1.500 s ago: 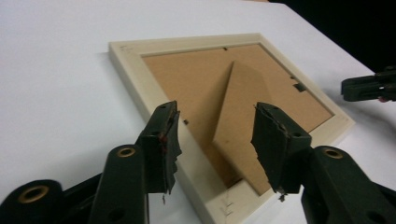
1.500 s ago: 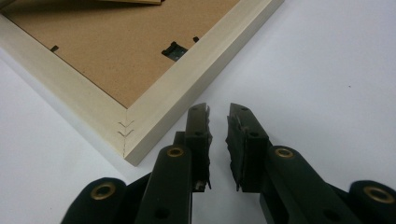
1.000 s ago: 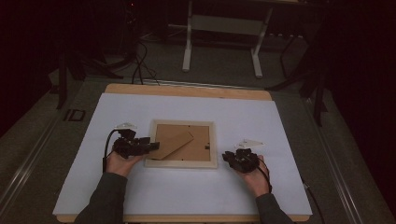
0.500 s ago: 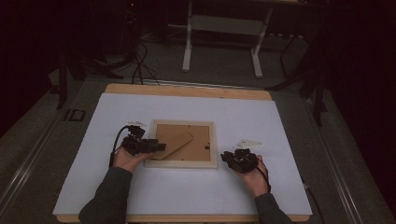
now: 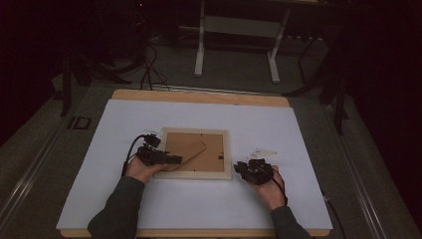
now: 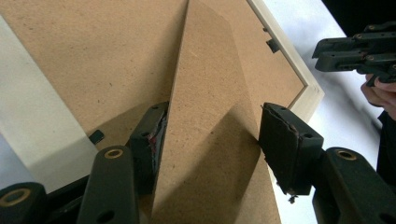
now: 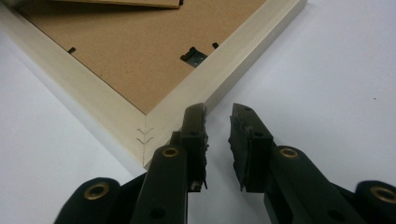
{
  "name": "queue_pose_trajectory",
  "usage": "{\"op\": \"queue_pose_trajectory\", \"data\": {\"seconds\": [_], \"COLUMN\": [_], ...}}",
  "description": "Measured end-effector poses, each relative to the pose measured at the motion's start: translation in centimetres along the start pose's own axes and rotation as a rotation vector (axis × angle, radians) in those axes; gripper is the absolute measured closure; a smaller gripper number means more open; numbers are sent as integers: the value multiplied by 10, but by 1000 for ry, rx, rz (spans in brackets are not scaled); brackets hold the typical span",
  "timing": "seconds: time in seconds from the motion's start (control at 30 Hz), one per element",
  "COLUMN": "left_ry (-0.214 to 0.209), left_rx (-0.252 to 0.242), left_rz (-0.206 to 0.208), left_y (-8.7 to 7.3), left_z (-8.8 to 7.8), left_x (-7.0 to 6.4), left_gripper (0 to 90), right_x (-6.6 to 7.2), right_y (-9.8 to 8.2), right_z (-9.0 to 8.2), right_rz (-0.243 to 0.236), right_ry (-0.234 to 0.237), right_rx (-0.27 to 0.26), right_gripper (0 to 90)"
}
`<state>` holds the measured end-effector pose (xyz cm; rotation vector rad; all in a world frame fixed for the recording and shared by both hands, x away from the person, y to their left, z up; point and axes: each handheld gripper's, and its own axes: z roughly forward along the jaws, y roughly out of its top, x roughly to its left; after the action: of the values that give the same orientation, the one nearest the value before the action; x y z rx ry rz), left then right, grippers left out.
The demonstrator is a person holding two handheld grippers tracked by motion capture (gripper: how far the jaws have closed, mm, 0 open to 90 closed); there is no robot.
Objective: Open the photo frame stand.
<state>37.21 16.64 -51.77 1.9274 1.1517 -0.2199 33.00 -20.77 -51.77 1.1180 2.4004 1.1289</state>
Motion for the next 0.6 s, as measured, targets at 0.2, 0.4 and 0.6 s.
{"op": "queue_pose_trajectory", "data": {"seconds": [0.2, 0.4, 0.6], "left_ry": [-7, -25, -23], "left_rx": [21, 70, 78], "left_rz": [-6, -17, -44], "left_y": [5, 11, 11], "left_z": [0, 5, 8], "left_x": [-1, -6, -3], "left_gripper": [471, 447, 474], "right_x": [2, 5, 4], "right_y": [1, 2, 1], "right_z": [2, 5, 5], "right_rz": [-6, -14, -1], "right_ry": [8, 7, 16], "right_rx": [-1, 5, 9], "right_gripper": [742, 744, 744]}}
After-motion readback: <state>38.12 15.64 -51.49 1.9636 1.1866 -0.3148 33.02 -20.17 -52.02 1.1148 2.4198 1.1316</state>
